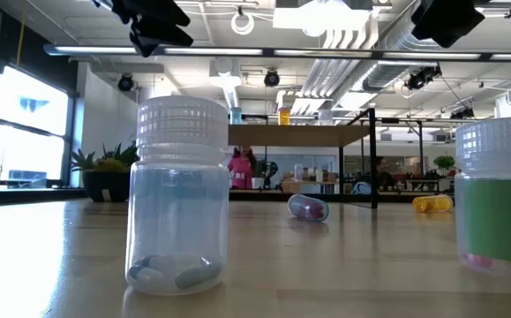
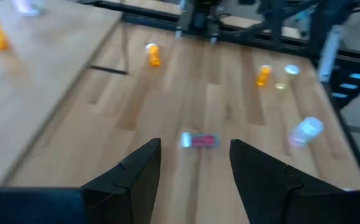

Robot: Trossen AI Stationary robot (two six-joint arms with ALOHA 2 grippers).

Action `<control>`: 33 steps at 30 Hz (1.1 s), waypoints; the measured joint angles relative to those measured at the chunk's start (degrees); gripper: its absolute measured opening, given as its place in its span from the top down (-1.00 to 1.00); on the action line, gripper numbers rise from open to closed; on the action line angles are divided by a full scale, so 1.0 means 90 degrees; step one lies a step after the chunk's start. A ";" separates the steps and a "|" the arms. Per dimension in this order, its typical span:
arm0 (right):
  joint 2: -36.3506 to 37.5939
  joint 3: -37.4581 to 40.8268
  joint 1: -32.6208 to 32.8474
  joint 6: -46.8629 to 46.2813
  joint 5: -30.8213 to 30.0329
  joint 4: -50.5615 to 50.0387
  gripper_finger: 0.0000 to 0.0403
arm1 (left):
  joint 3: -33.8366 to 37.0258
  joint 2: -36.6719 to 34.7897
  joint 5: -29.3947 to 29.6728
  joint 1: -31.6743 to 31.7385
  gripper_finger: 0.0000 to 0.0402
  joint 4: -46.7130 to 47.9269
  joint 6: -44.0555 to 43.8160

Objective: Pick and place medicine bottles onto shelf by color
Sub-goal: Put the right white pill bottle on the shelf aligned with the other white pill bottle

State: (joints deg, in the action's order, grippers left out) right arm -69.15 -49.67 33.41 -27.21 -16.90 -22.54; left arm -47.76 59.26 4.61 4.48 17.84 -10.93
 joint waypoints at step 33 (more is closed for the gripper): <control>-0.2798 0.0000 0.0522 0.0739 0.0932 0.2685 -0.10 | 0.0958 0.0005 0.0635 -0.1313 0.10 -0.0873 -0.0555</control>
State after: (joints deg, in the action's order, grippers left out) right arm -94.33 -49.67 38.11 -20.56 -8.51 1.62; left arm -39.13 59.31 10.33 -7.33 9.98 -15.92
